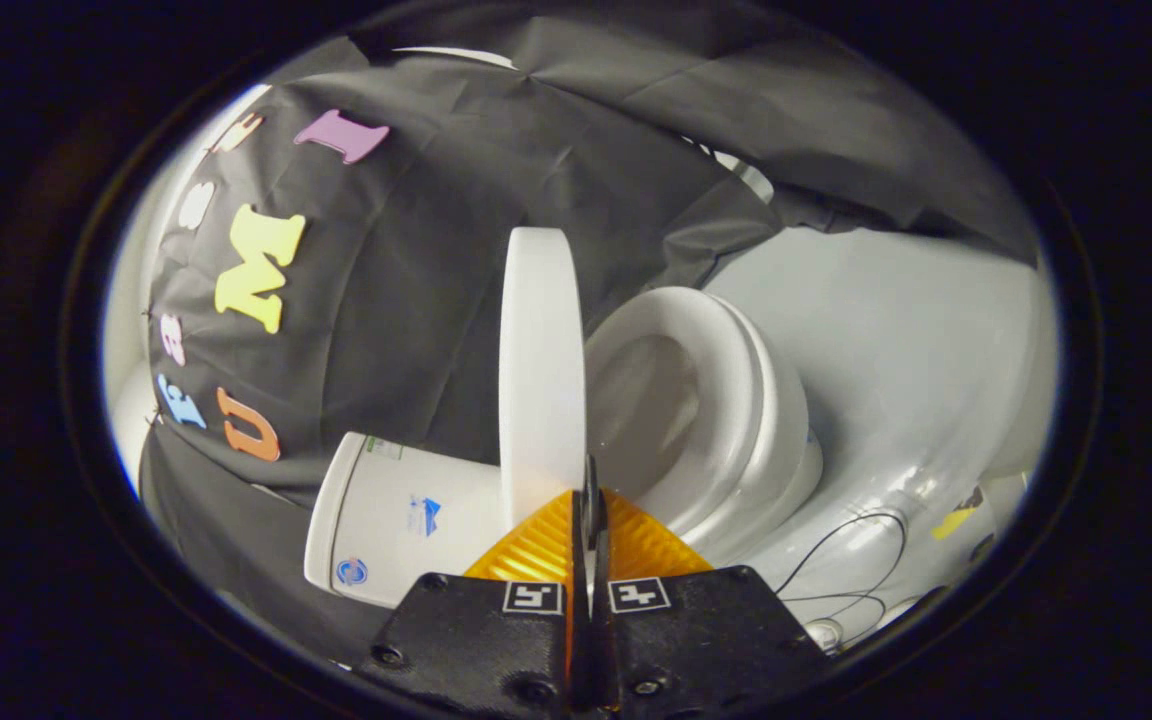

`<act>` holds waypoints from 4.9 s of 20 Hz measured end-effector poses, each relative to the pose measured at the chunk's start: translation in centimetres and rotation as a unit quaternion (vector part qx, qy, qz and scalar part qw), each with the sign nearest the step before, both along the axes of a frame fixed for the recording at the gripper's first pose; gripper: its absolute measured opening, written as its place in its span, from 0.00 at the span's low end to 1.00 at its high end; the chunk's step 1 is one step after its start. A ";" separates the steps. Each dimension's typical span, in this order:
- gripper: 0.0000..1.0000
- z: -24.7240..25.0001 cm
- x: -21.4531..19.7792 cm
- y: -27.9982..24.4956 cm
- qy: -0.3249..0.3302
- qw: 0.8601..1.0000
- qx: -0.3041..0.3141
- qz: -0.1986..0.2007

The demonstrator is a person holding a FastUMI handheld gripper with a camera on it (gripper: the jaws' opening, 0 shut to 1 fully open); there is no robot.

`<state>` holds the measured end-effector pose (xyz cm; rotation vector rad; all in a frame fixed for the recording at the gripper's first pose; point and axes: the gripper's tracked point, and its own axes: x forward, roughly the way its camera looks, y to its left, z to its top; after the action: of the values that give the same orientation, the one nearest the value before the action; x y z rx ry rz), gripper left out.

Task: Open the toilet lid.

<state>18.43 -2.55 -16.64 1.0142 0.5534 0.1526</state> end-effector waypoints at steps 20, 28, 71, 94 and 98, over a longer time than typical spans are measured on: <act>0.04 5.4 -0.6 3.6 -0.056 0.982 -0.178 -0.003; 0.04 6.8 -1.0 4.5 -0.062 0.973 -0.223 -0.011; 0.08 15.2 -2.1 19.3 -0.170 0.872 -0.459 0.015; 0.10 15.7 -2.4 28.4 -0.198 0.835 -0.508 0.068; 0.11 15.5 -2.2 30.2 -0.201 0.834 -0.506 0.088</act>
<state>16.24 27.67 -1.10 -0.1224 0.2578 0.1957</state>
